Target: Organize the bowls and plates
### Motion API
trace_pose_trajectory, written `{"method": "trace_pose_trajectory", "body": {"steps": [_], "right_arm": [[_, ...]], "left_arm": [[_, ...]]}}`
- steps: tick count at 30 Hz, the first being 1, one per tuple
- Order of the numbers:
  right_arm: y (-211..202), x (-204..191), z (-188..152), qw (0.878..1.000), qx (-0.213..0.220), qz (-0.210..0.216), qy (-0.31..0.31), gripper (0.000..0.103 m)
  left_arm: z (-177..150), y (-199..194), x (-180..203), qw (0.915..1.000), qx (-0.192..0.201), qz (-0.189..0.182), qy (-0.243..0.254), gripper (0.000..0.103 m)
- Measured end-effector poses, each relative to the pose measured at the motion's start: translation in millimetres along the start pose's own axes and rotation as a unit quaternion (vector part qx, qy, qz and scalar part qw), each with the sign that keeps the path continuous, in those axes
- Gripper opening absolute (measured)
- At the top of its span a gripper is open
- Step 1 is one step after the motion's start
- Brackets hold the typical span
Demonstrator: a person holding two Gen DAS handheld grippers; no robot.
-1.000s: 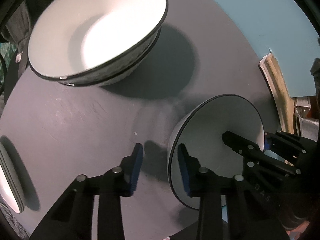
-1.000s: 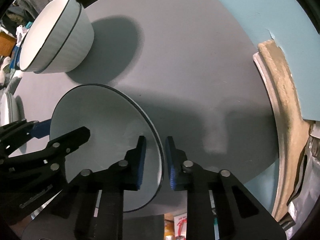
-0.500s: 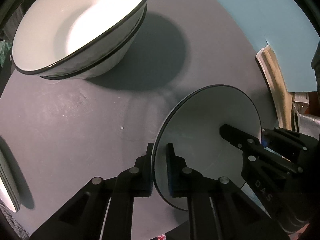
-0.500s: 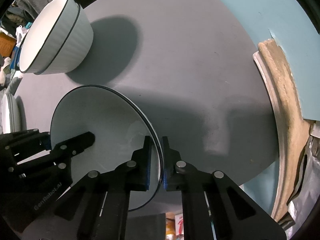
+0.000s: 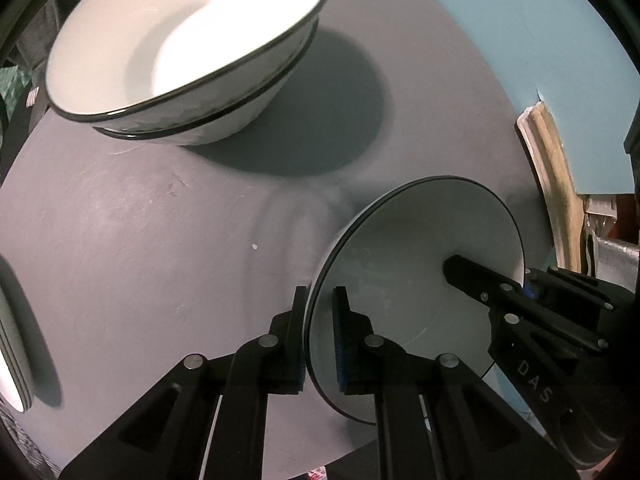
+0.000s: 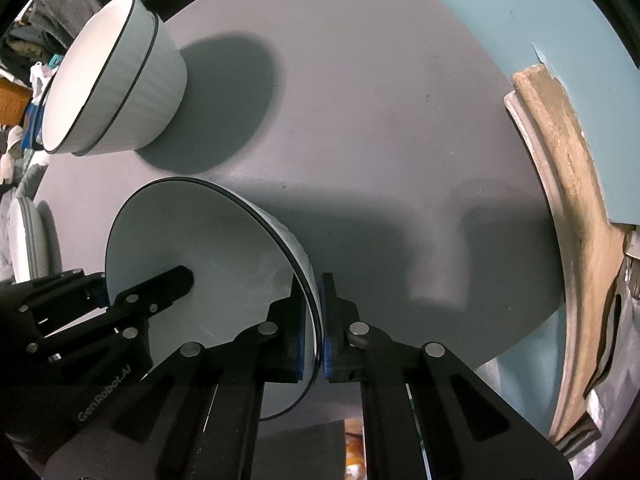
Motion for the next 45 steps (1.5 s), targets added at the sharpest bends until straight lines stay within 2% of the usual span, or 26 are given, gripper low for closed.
{"method": "trace_pose_trajectory", "body": {"steps": [8, 24, 28, 31, 37, 45], "right_arm": [[-15, -3, 2, 1.000, 0.005, 0.001, 0.000, 0.006], [-53, -37, 5, 0.999, 0.020, -0.009, -0.028, 0.006], [-68, -47, 9, 0.999, 0.026, -0.005, -0.035, 0.006], [-59, -48, 8, 0.999, 0.030, -0.005, -0.040, 0.006], [-74, -64, 20, 0.997, 0.041, -0.013, -0.058, 0.006], [-88, -84, 47, 0.996, 0.051, -0.013, -0.073, 0.006]], "left_arm": [[0, -17, -5, 0.9999, 0.013, -0.006, -0.009, 0.010], [-12, -64, -21, 0.9982, 0.056, -0.008, -0.021, 0.010], [-7, -77, -22, 0.9975, 0.068, -0.002, -0.018, 0.010], [-3, -87, -28, 0.9969, 0.075, -0.004, -0.024, 0.010], [7, -109, -43, 0.9951, 0.091, -0.007, -0.037, 0.010], [31, -133, -65, 0.9921, 0.113, -0.003, -0.054, 0.010]]}}
Point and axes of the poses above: each gripper's, at about its wrist camera, not at the fingertips, and y roughly the way its jaws point, x to its right, z to its top, the point moved 10 cm from there along y, roughly the way its jaws point, and after that the axes turned 13 degrees about -x, right-handed, at the moved point
